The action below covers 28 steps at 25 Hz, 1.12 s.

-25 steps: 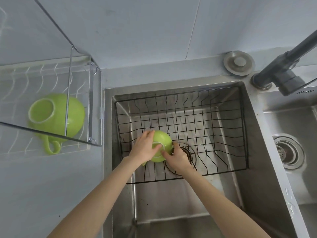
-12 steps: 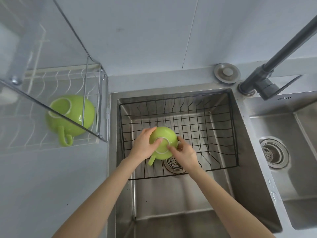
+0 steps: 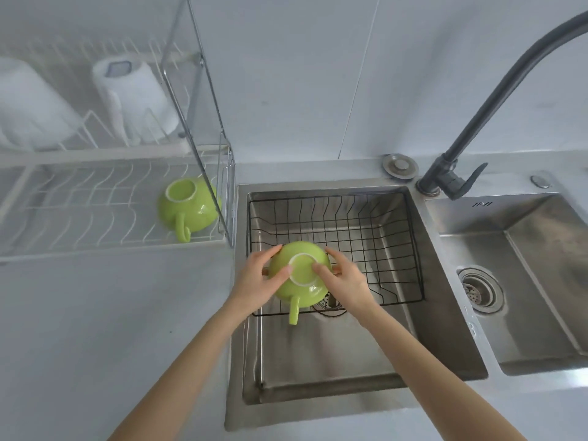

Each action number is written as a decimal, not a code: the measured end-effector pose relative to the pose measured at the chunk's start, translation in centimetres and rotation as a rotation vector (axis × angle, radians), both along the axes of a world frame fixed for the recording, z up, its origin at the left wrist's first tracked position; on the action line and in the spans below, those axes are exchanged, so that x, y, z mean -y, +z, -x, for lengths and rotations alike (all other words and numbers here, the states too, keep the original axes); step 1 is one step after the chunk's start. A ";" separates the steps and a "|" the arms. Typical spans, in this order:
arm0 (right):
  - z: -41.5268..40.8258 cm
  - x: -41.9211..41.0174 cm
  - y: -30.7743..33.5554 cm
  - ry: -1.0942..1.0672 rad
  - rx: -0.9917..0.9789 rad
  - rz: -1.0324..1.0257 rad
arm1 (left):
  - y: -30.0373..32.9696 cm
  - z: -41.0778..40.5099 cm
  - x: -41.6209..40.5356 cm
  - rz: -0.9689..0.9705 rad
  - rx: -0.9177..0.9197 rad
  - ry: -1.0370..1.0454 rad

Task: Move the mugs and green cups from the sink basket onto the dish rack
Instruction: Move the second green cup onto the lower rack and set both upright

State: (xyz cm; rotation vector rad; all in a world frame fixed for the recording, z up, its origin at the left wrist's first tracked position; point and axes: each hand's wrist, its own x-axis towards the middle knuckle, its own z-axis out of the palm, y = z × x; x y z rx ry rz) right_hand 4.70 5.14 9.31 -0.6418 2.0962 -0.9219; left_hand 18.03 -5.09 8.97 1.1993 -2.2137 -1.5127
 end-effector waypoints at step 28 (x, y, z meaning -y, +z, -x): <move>-22.3 16.1 5.0 0.080 -0.065 0.120 | 4.2 -23.3 12.6 0.066 -0.106 0.178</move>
